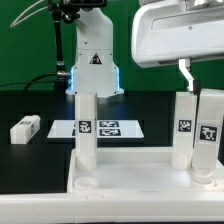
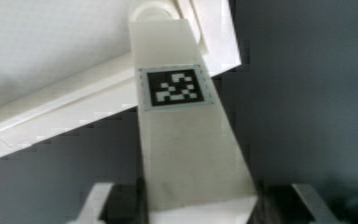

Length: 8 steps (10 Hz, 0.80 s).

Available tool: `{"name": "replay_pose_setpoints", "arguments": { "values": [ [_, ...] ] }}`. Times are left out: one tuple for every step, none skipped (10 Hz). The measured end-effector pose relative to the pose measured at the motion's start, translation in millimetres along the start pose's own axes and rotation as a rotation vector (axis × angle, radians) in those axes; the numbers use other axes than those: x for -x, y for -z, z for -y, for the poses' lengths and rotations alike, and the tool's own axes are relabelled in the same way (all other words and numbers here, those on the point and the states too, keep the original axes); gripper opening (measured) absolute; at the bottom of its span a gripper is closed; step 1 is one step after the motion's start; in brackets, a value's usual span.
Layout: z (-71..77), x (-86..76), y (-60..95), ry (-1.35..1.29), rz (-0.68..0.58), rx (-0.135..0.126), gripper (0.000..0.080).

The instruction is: Assemble desk

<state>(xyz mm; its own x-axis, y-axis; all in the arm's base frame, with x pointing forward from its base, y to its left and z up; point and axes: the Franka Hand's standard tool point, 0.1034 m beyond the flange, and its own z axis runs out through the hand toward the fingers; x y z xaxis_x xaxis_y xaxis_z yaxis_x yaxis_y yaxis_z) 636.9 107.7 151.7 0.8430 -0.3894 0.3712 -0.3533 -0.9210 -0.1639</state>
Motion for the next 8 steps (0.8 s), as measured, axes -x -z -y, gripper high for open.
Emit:
{"name": "replay_pose_setpoints", "arguments": {
  "values": [
    [0.1, -0.3, -0.3, 0.0, 0.0, 0.0, 0.0294],
    [-1.4, -0.3, -2.1, 0.001, 0.001, 0.003, 0.0294],
    [-1.6, -0.1, -3.6, 0.002, 0.0, 0.004, 0.0294],
    [-0.5, 2.4, -5.7, 0.006, 0.001, 0.005, 0.0294],
    [-0.8, 5.4, -8.8, 0.009, 0.006, 0.008, 0.0294],
    [-0.9, 7.3, -10.7, 0.011, 0.008, 0.01, 0.0294],
    [-0.8, 11.2, -13.2, 0.015, 0.009, 0.011, 0.0294],
    [1.4, 12.3, -13.7, 0.018, -0.002, 0.005, 0.0294]
  ]
}}
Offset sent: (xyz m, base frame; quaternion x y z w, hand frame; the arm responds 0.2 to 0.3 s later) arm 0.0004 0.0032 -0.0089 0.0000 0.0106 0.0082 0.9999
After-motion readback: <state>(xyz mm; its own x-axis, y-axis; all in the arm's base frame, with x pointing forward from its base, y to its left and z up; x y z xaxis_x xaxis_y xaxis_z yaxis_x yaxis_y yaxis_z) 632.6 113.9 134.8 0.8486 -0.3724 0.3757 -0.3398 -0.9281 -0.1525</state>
